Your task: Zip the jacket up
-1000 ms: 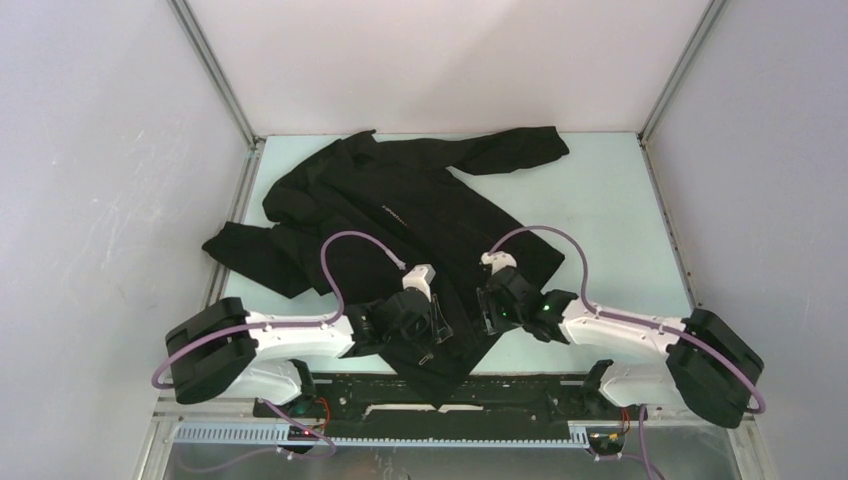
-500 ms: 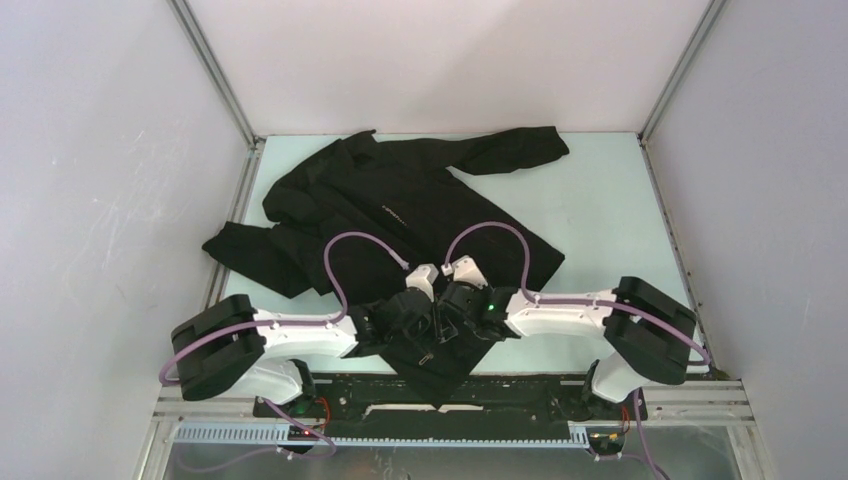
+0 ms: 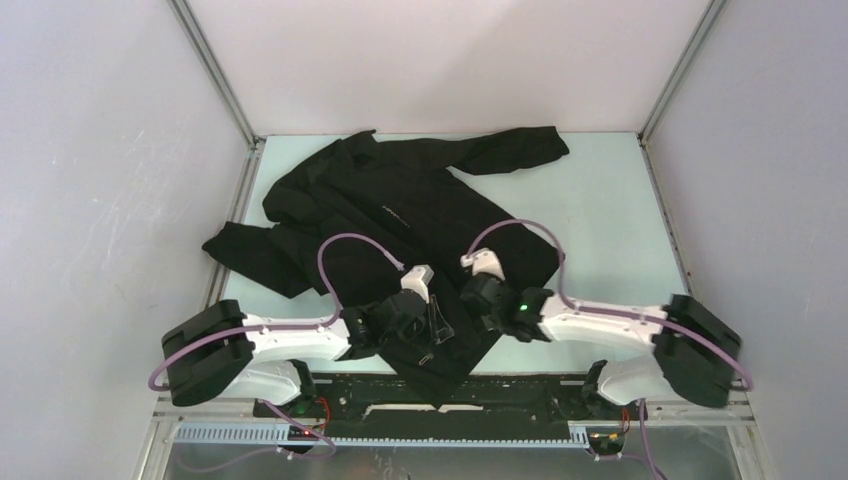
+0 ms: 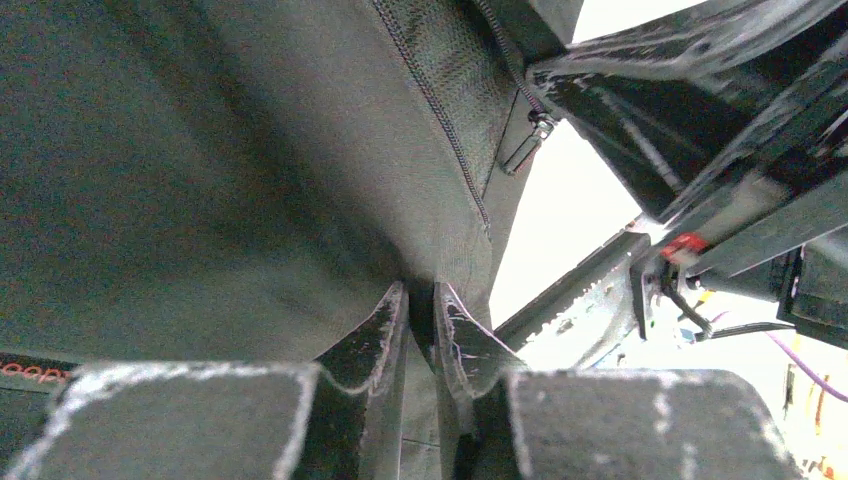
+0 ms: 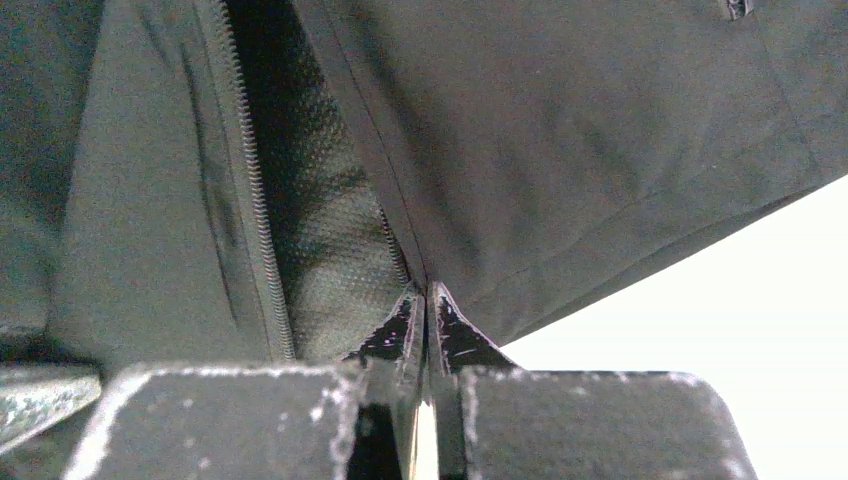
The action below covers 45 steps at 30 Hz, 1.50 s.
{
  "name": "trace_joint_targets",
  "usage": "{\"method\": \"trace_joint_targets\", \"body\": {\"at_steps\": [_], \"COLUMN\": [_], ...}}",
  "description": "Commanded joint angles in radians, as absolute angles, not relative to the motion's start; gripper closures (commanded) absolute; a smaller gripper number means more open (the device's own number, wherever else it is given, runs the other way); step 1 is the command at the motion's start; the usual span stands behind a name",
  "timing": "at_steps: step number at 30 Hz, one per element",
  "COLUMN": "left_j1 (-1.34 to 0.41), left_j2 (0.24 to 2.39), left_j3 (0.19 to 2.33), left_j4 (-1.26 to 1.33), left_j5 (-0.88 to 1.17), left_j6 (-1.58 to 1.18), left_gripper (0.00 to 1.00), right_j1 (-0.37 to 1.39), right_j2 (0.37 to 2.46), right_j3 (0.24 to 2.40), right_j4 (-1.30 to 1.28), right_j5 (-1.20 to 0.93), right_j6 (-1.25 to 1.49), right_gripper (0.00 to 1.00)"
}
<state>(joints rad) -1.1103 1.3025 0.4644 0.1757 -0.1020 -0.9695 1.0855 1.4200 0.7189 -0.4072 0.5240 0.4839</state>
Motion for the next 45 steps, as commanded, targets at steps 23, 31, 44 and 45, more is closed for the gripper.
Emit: {"method": "trace_joint_targets", "body": {"at_steps": [23,31,44,45], "left_j1": [-1.115,-1.112,-1.066,-1.063], "left_j2": [1.131,1.222,1.458,1.466], "left_j3": [0.574,0.683,0.675,0.667], "left_j4": [0.114,0.186,0.516,0.533], "left_j5": [-0.093,-0.021,0.058,0.048], "left_j6": [-0.933,-0.911,-1.053,-1.07], "left_gripper": [0.58,0.65,0.82,0.83], "right_j1": [0.491,0.487,0.472,0.47], "right_j2": [0.926,0.882,0.869,0.87], "right_j3": [0.308,0.335,0.344,0.344], "right_j4": [0.11,0.042,0.021,0.021], "right_j5": [-0.566,-0.574,-0.583,-0.587], "right_j6": [0.468,0.477,0.49,0.491], "right_gripper": [1.0,1.0,1.0,1.0]}}
